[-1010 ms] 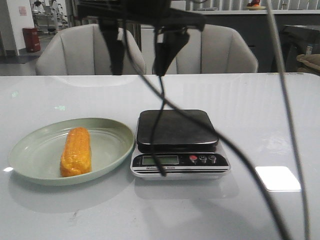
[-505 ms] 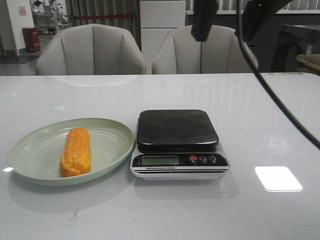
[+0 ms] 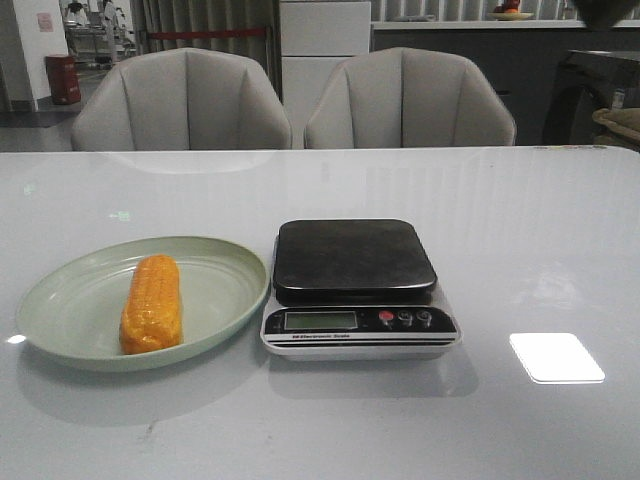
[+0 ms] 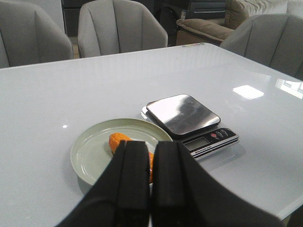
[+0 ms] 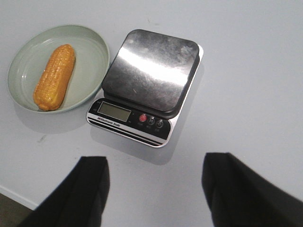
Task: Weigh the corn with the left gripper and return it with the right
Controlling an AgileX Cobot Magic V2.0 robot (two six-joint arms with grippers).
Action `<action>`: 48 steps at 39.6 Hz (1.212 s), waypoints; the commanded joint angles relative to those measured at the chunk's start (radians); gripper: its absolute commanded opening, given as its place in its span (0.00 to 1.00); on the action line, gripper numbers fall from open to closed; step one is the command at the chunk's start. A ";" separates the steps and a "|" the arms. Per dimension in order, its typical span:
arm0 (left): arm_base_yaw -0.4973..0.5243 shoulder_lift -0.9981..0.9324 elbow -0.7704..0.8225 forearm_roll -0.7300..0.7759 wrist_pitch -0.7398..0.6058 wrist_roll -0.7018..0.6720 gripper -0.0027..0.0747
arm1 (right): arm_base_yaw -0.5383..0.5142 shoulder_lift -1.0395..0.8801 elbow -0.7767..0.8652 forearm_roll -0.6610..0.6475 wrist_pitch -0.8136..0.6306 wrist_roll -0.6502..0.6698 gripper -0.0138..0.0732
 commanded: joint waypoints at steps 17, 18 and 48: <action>0.002 -0.005 -0.023 0.005 -0.082 -0.002 0.18 | -0.006 -0.706 0.456 -0.051 -0.399 -0.109 0.76; 0.002 -0.005 -0.023 0.005 -0.082 -0.002 0.18 | -0.006 -0.723 0.471 -0.051 -0.414 -0.109 0.76; 0.002 -0.005 -0.023 0.005 -0.082 -0.002 0.18 | -0.006 -0.752 0.550 -0.051 -0.480 -0.109 0.34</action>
